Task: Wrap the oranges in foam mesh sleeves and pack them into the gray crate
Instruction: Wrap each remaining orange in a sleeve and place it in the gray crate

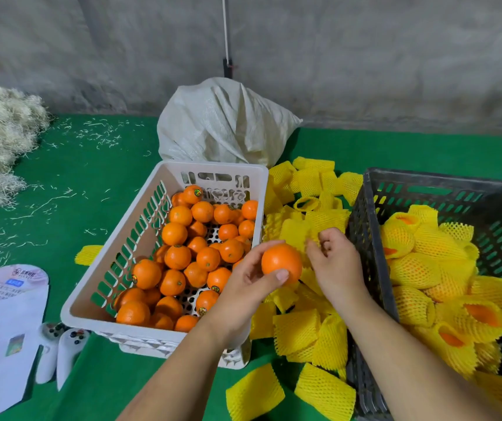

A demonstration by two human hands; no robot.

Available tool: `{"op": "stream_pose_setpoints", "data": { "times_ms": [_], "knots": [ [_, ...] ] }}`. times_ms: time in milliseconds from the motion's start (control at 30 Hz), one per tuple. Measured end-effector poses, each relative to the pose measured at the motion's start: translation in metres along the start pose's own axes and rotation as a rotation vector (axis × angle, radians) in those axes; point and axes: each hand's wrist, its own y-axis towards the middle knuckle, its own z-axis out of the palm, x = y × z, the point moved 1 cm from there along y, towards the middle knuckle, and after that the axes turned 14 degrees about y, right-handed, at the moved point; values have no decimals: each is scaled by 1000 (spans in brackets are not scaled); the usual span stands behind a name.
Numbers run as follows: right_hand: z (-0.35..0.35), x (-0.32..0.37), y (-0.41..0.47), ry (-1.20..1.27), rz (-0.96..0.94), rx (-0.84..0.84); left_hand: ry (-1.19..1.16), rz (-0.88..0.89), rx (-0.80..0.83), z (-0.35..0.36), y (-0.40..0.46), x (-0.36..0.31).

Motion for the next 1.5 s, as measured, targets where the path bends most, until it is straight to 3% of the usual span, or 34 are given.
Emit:
{"op": "stream_pose_setpoints", "data": {
  "times_ms": [100,200,367,567,933,1100,1200,1300,1400,1500],
  "knots": [
    [6,-1,-5,-132,-56,126,19,-9,66,-3,4,-3],
    [10,-2,-11,-83,-67,259,73,-9,59,0,10,-6],
    [11,2,-5,98,83,209,61,34,-182,7,5,-3],
    [9,8,-3,362,114,143,113,99,-187,12,4,-1],
    [4,15,-10,301,31,201,72,-1,-163,9,8,2],
    [4,18,-12,287,-42,192,45,48,-255,10,13,5],
    [0,22,-14,417,-67,174,-3,20,-345,9,18,6],
    [0,19,-18,489,-38,279,-86,-31,-388,9,19,4],
    [7,14,-22,351,-57,388,-47,-28,-261,7,15,5],
    [10,12,-16,219,-111,345,8,-24,-74,6,10,7]
  ]
}}
